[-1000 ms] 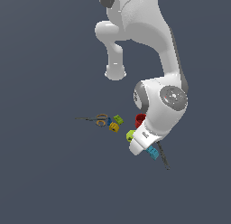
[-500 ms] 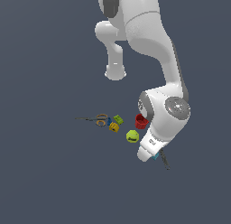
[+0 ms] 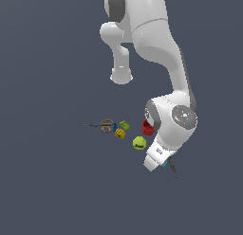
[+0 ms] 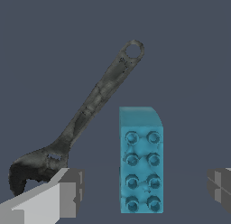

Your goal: Pick up a designated object from a clutter of objects.

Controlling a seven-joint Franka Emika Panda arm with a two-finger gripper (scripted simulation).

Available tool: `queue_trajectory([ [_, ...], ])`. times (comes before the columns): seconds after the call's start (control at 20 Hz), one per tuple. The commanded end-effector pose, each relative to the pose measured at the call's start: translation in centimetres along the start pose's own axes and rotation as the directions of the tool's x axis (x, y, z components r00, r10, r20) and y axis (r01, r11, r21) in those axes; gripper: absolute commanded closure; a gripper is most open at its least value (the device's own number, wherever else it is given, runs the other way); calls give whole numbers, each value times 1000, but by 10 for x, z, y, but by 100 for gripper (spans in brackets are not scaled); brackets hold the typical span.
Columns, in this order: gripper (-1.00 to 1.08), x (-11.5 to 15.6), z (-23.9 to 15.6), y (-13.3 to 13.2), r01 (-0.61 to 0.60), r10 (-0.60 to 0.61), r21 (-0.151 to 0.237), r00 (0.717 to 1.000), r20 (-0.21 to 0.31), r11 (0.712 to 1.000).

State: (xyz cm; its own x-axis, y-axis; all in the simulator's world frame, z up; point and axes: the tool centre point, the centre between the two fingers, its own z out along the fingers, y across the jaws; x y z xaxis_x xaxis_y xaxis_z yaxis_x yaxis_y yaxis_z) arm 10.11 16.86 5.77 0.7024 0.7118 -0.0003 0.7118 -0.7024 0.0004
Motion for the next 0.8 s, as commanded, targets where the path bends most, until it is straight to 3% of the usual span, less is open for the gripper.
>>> queue_trajectory([
  [0.0,-92,0,13,-1,1,-1,1,1000,1,1000],
  [0.45,-92,1,36,0,3,-3,0,1000,0,1000],
  [0.5,108,1,36,0,3,-3,0,1000,0,1000],
  [0.75,108,1,36,0,3,-3,0,1000,0,1000],
])
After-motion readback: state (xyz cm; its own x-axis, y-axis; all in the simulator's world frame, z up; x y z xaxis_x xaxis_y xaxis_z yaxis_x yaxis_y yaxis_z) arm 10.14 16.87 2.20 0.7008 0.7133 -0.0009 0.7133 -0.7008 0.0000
